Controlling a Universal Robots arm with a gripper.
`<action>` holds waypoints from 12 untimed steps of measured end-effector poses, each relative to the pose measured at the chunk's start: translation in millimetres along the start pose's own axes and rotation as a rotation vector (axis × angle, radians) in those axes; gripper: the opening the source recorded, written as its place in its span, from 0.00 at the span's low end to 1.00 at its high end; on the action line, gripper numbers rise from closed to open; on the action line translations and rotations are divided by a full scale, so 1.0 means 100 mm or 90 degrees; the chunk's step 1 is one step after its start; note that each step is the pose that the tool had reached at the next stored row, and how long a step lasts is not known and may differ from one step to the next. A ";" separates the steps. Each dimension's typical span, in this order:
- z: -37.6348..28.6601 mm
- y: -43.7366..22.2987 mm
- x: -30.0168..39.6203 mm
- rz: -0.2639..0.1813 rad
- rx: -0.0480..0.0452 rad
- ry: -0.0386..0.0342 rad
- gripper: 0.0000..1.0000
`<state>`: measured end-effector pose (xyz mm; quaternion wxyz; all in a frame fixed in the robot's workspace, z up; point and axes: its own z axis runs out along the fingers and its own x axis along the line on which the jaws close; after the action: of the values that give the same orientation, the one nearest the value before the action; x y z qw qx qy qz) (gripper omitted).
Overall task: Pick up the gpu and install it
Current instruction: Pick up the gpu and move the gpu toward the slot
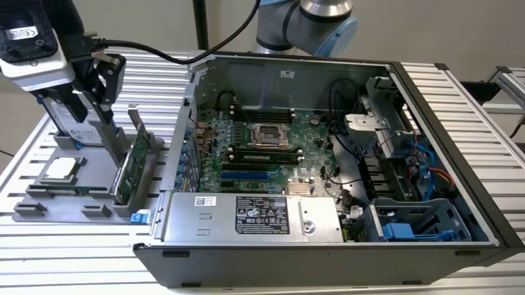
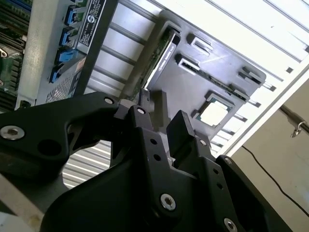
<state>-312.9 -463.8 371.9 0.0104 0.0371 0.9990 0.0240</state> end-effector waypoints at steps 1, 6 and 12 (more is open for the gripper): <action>0.005 0.000 0.000 0.000 0.0000 0.0000 1.00; 0.031 -0.002 0.000 0.000 0.0000 0.0000 1.00; 0.064 -0.003 0.001 0.000 0.0000 0.0000 1.00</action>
<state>-312.9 -463.8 365.5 0.0104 0.0371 0.9990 0.0241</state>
